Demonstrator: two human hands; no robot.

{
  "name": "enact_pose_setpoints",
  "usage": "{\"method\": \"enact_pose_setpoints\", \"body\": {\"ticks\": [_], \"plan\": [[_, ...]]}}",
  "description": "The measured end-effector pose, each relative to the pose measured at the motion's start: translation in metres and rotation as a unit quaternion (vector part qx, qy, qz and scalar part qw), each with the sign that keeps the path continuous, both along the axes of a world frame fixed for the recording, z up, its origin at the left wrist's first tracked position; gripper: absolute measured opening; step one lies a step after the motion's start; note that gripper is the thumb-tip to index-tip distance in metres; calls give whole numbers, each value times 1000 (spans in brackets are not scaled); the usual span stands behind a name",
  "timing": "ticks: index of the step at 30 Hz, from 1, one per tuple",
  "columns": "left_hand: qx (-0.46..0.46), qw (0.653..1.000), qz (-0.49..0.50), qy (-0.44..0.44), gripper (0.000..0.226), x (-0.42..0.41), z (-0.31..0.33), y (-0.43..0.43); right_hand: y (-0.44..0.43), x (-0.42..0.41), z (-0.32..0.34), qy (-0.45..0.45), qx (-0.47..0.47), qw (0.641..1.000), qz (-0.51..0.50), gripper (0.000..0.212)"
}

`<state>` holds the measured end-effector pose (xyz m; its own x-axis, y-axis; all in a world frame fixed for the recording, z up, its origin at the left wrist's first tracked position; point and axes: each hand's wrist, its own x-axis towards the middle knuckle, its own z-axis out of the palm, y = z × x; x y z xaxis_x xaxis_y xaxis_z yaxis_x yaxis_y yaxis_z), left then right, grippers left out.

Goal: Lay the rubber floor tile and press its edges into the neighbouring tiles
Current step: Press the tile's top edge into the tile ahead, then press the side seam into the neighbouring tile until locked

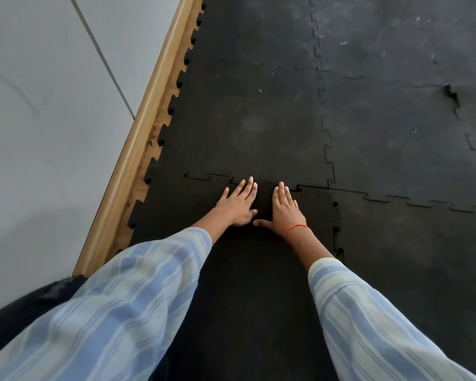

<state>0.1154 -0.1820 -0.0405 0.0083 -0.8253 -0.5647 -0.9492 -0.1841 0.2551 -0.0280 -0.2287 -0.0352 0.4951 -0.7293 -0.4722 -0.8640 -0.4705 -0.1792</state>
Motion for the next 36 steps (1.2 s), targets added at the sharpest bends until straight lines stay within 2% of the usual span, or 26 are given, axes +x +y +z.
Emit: {"method": "enact_pose_setpoints", "body": {"ticks": [10, 14, 17, 19, 21, 24, 25, 27, 29, 30, 34, 36], "plan": [[-16, 999, -14, -26, 72, 5, -12, -6, -11, 7, -4, 40, 7, 999, 18, 112], [-11, 1000, 0, -20, 74, -1, -5, -6, -8, 6, 1, 18, 0, 1000, -1, 116], [-9, 1000, 30, -6, 78, -7, 0, -5, -8, 8, 1, -1, -40, 999, -19, 121], [-30, 998, 39, -29, 80, -15, 2, -6, -9, 10, 3, 2, -71, 997, -19, 123], [-50, 996, 46, -54, 83, -23, 5, -9, -14, 10, 6, -4, -95, 995, -11, 119], [-53, 996, 63, -27, 83, -25, 5, -13, -25, -10, 12, -21, -141, 990, -21, 106], [-52, 996, 65, -16, 81, -24, 5, -13, -27, -26, 12, -31, -169, 984, -54, 101], [-47, 997, 67, 7, 78, -21, 2, -11, -22, -67, 11, -52, -185, 963, -191, 96], [-42, 996, 72, 22, 77, -19, -1, -8, -9, -95, 8, -79, -110, 930, -342, 98], [-38, 996, 73, 28, 78, -20, -2, -7, -2, -100, 5, -79, -80, 920, -376, 97], [-15, 997, 68, 38, 89, -21, -1, -8, 0, -89, 3, -79, -60, 900, -425, 99], [-5, 997, 65, 40, 92, -20, -1, -8, -13, -88, 5, -112, -4, 868, -484, 103]]}}
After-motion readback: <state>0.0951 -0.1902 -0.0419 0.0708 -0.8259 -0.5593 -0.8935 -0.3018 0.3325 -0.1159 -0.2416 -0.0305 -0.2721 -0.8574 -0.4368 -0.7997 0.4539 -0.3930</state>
